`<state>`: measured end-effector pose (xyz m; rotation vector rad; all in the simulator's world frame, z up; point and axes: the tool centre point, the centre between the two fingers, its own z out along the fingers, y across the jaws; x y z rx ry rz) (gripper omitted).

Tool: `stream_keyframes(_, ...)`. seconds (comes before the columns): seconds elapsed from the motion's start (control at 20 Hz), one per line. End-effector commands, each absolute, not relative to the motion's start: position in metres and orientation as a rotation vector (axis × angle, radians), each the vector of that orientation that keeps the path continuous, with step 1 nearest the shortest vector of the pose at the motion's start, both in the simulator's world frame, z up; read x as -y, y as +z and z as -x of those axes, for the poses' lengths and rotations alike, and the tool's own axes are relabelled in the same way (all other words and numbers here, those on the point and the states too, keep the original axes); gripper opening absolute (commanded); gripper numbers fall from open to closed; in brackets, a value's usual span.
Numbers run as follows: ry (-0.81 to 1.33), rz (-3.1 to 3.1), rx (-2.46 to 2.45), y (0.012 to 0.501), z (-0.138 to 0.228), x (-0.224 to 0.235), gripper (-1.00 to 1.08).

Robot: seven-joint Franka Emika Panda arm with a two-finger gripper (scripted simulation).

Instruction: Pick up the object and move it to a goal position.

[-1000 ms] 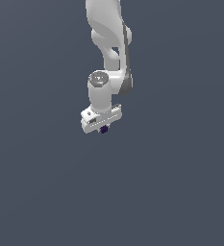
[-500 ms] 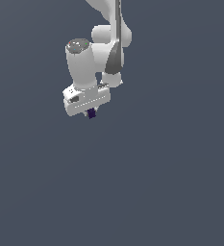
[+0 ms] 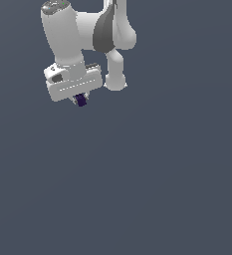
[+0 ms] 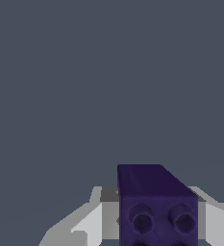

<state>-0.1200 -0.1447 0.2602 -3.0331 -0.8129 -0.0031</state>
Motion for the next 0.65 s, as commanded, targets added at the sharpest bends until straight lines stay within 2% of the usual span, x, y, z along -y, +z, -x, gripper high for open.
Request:
stream_keyframes(0.0,-0.002,3.033,0.814,0.275,0.123,0.153,-1.0)
stream_keyframes(0.6,0.0,3.034,0.814,0.297,0.126,0.167,-1.0)
